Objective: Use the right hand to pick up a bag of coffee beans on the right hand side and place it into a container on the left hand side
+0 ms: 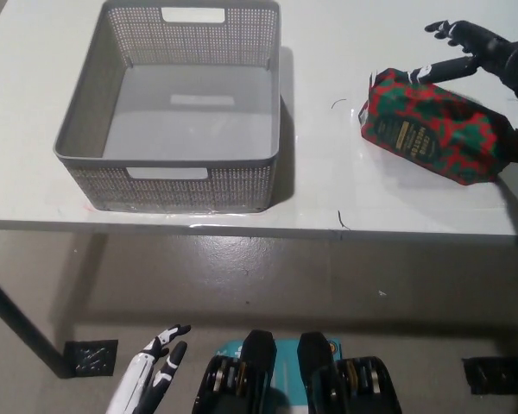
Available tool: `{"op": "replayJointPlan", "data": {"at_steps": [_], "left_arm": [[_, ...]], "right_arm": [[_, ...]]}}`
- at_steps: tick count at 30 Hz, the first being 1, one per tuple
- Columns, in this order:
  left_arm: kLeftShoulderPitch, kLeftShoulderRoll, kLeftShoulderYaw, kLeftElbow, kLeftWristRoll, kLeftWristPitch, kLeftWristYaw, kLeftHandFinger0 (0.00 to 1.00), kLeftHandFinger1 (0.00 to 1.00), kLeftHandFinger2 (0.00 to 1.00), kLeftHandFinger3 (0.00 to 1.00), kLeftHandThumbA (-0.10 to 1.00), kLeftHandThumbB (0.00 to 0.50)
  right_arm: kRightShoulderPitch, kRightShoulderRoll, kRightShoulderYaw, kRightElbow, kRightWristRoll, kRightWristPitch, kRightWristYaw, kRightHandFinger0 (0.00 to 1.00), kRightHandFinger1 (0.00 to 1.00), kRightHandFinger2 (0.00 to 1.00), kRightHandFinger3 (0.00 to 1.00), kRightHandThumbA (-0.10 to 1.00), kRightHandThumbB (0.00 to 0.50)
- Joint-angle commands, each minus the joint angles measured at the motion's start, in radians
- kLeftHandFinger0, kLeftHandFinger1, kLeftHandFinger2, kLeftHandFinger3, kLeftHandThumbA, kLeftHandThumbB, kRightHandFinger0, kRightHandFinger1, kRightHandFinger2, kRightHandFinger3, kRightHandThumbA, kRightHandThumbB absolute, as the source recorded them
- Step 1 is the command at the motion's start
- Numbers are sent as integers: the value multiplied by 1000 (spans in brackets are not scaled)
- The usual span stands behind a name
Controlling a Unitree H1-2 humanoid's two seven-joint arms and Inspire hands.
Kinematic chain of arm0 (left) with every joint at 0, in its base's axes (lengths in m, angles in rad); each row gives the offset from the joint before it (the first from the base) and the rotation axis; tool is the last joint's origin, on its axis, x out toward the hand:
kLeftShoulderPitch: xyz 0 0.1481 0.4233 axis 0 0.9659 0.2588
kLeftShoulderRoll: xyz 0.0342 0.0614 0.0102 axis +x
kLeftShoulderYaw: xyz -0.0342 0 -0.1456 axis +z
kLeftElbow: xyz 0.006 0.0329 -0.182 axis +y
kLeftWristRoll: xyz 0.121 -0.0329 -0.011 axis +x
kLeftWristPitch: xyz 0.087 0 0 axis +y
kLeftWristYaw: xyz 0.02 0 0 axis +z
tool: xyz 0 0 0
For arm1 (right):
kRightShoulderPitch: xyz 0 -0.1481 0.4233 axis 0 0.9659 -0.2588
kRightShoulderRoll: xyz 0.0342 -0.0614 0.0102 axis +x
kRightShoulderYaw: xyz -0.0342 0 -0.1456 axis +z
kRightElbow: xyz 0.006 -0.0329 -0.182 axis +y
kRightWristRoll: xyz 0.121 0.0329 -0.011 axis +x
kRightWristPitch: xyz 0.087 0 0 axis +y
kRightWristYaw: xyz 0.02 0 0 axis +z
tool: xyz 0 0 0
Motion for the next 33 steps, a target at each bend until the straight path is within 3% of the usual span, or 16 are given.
{"op": "replayJointPlan", "data": {"at_steps": [1, 5, 9, 22, 33], "left_arm": [[-9, 12, 5, -36, -7, -1, -7, 1000, 1000, 1000, 1000, 1000, 332], [-11, 20, 4, -34, 2, -2, -10, 1000, 1000, 1000, 1000, 1000, 319], [-19, 21, 5, -38, -4, -1, -13, 1000, 1000, 1000, 1000, 1000, 306], [-29, 23, 13, -38, -3, -1, -12, 1000, 1000, 1000, 1000, 1000, 329], [-53, 31, 16, -36, -10, 0, -24, 1000, 1000, 1000, 1000, 1000, 328]], "right_arm": [[-65, -34, -10, -48, 15, -13, 48, 1000, 1000, 1000, 1000, 956, 500], [-45, -21, 7, -34, -8, 3, 33, 1000, 1000, 1000, 1000, 949, 500], [-38, -8, 33, 31, -25, -43, 14, 1000, 1000, 1000, 1000, 933, 500], [15, 55, 195, 186, -127, -81, -61, 1000, 1000, 1000, 1000, 853, 500], [116, 94, 186, 248, -101, -123, -104, 1000, 1000, 1000, 1000, 792, 500]]}}
